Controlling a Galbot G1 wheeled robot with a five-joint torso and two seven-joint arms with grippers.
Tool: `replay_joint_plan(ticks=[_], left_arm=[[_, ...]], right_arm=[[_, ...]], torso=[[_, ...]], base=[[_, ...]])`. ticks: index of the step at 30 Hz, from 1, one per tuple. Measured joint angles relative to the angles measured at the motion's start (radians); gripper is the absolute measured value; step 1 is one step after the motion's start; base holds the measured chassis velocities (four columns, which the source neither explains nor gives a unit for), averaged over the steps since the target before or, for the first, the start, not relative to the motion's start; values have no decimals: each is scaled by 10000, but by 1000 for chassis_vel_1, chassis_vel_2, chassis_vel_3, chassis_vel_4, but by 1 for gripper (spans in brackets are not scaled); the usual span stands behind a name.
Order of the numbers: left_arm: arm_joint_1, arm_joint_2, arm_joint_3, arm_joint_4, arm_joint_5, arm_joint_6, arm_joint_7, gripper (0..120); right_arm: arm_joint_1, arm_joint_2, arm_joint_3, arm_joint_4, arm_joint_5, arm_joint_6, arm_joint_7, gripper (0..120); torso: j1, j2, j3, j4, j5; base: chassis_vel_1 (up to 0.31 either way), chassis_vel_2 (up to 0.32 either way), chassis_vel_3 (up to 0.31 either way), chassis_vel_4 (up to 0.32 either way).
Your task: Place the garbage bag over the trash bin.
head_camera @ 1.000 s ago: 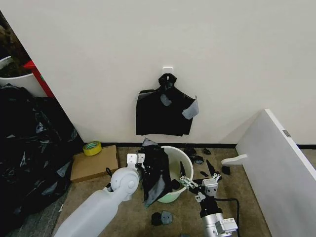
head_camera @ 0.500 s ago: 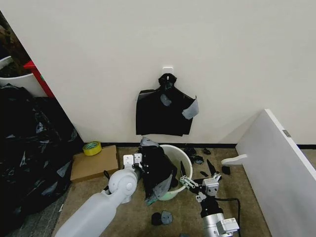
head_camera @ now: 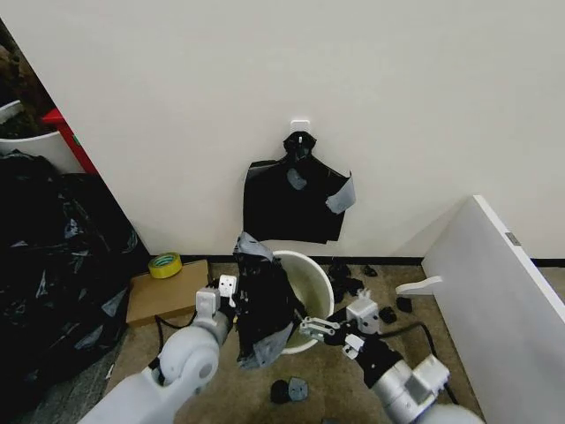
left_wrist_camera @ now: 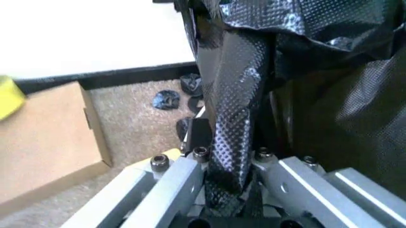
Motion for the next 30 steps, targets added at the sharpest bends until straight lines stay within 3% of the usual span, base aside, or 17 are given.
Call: replay_joint_plan(ticks=[5, 13, 17, 27, 30], left_arm=[[491, 47, -159, -299, 483, -83, 154, 2], [837, 33, -371, -627, 984, -15, 201, 2], [872, 83, -384, -708, 1050, -10, 258, 2], [1040, 199, -363, -834, 1199, -32, 417, 2], [1025, 355, -391, -867, 1197, -60, 453, 2]], right_arm=[[919, -35, -455, -9, 925, -918, 139, 100], [2170, 1028, -1450, -624, 1270, -2192, 1377, 91], [2478, 1349, -1826, -763, 1426, -2527, 1879, 81], [3250, 1710, -2451, -1441, 1558, -2813, 2213, 77], [3379, 1702, -2497, -1611, 1568, -2843, 2283, 68]], torso=[[0, 0, 0, -1, 0], [0, 0, 0, -2, -1], [0, 0, 0, -3, 1], [0, 0, 0, -2, -1], [0, 0, 1, -1, 2]], base=[[0, 0, 0, 0], [0, 0, 0, 0], [0, 0, 0, 0], [0, 0, 0, 0], [0, 0, 0, 0]])
